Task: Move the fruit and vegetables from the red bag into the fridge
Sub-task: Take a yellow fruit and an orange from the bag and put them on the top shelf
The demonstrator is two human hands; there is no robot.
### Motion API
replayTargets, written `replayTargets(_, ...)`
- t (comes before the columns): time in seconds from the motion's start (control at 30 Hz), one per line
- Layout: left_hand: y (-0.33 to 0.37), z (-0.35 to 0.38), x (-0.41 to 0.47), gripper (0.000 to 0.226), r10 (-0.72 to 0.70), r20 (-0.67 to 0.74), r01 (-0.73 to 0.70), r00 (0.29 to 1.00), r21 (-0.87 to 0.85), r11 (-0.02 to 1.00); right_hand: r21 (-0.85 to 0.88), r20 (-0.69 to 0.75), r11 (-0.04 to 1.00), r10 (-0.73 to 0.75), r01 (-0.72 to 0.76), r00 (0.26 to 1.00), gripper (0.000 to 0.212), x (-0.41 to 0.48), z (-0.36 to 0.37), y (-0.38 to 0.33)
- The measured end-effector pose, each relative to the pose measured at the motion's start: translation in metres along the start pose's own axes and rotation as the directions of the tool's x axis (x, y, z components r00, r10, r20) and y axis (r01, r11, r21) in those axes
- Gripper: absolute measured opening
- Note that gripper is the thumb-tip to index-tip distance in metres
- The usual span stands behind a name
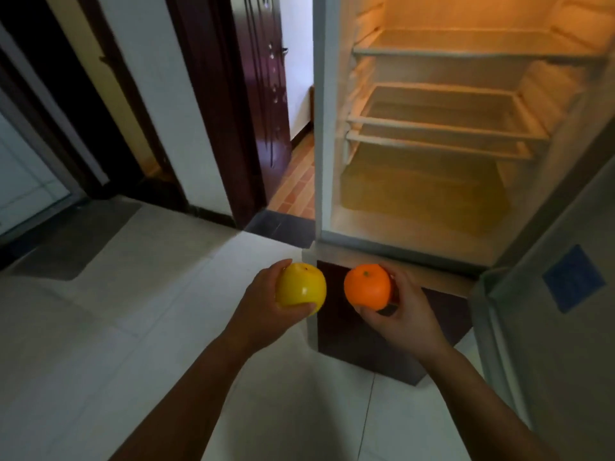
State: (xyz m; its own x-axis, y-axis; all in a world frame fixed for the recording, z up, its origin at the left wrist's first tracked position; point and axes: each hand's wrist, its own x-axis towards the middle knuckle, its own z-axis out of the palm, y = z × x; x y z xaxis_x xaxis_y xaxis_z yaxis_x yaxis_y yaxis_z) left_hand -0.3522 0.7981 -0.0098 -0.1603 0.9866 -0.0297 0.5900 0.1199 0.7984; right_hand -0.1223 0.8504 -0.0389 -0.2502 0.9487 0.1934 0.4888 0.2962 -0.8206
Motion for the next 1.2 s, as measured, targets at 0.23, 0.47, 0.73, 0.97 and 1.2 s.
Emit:
replayTargets(0.23,0.050,0.003,0.150,0.094,0.146,0.100,-0.144,0.984,-0.026,0.989,0.014,-0.218,1.000,-0.011,0.015,0.976,0.074,0.109,-0.023,0.013)
replayTargets(0.47,0.091,0.018,0.268,0.077,0.412,0.153,-0.399,0.898,-0.108,0.911,-0.083,-0.459,0.996,-0.051,0.014,0.887,0.068,0.184,-0.051,0.015)
replayTargets(0.73,0.140,0.045,0.336,0.080,0.613,0.245,-0.579,0.751,-0.203,0.790,-0.093,-0.647,0.986,0.044,-0.137,0.761,0.076,0.211,-0.084,0.029)
replayTargets(0.97,0.174,0.047,0.358,0.084,0.666,0.271,-0.626,0.694,-0.228,0.746,-0.024,-0.649,0.996,0.050,-0.085,0.759,0.079,0.236,-0.123,0.027)
replayTargets(1.2,0.259,0.013,0.387,0.075,0.754,0.090,-0.725,0.651,-0.221,0.652,-0.085,-0.687,0.996,-0.066,0.011,0.724,0.073,0.282,-0.185,-0.015)
